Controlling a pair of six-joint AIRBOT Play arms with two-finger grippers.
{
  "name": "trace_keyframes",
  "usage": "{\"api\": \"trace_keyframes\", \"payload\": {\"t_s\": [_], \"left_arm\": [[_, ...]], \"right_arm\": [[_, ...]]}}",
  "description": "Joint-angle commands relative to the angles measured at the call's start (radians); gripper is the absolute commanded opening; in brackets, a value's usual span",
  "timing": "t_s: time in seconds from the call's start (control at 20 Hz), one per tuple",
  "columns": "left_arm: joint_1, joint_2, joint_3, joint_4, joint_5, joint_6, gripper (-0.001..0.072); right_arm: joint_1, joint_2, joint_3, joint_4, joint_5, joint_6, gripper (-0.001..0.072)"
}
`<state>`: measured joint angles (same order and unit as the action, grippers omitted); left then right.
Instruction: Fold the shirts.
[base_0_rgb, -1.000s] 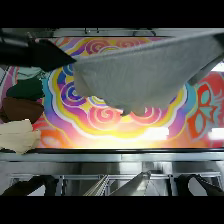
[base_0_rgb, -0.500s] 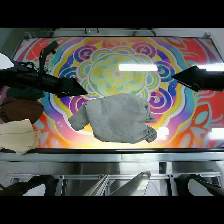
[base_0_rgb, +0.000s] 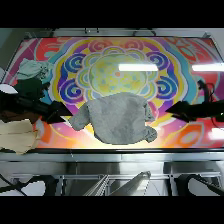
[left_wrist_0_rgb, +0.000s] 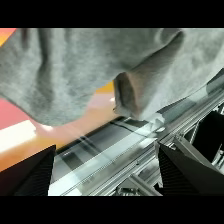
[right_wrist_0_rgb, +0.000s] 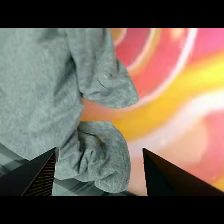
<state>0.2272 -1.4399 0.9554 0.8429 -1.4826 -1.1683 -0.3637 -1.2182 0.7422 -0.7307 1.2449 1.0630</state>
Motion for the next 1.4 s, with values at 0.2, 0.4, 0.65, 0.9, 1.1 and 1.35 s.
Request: {"api": "trace_keyframes", "payload": {"t_s": [0.2,0.4,0.65,0.9,1.1,1.35], "left_arm": [[-0.125,-0.145,-0.063,0.027,0.162,0.034,0.0696],[-0.219,-0.233,0.031,0.028,0.266,0.016,0.0491],[-0.224,-0.293,0.106,0.029,0.255,0.016,0.0014],[-0.148,-0.189,0.215,0.03,0.15,0.027,0.0015],[-0.071,0.049,0.52,0.027,0.031,0.023,0.0015],[-0.065,0.223,0.997,0.027,0.033,-0.008,0.0024]], "right_arm": [[0.152,-0.177,-0.117,0.218,-0.166,-0.102,0.0588],[0.227,-0.288,-0.01,0.296,-0.206,-0.113,0.0586],[0.262,-0.415,0.119,0.319,-0.209,-0.075,0.0265],[0.226,-0.354,0.273,0.328,-0.11,-0.083,0.0019],[0.119,-0.13,0.651,0.328,-0.032,-0.02,0.0019],[0.077,0.077,1.022,0.327,-0.035,-0.016,0.0018]]}}
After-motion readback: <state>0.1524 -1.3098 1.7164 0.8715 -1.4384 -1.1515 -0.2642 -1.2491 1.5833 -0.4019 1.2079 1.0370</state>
